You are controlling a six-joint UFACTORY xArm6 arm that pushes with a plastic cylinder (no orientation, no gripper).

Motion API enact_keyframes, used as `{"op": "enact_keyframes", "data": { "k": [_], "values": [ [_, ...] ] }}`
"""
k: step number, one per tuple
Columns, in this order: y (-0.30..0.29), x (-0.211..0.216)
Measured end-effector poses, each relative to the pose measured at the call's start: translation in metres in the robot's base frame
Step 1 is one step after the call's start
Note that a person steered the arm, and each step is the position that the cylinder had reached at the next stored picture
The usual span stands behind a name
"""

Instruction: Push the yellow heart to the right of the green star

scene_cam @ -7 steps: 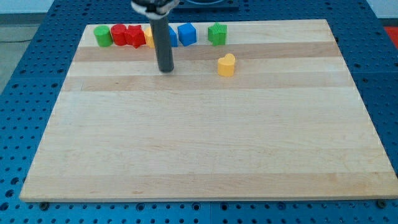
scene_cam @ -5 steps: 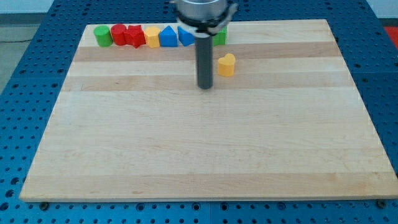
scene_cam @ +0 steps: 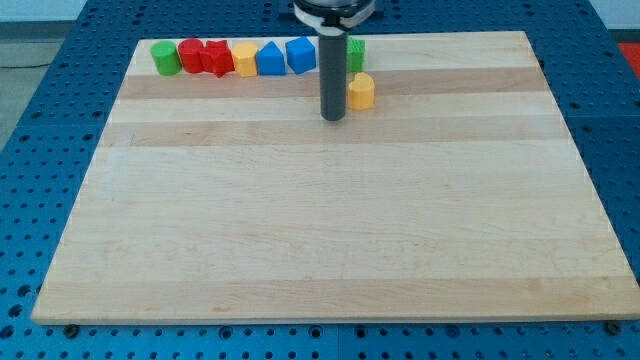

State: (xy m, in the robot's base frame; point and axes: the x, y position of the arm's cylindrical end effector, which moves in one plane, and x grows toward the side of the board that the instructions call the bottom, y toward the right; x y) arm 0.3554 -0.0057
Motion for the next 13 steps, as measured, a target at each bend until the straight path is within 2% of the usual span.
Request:
{"op": "enact_keyframes", "data": {
  "k": [2,3,4,5,8,10,12,13],
  "values": [
    [0.059,-0.008],
    [0.038,0.004],
    [-0.007,0.018],
    [-0.006,0.002],
    [0.075,-0.037],
    [0.076,-0.026],
    [0.076,-0.071],
    [0.076,-0.071]
  ]
}}
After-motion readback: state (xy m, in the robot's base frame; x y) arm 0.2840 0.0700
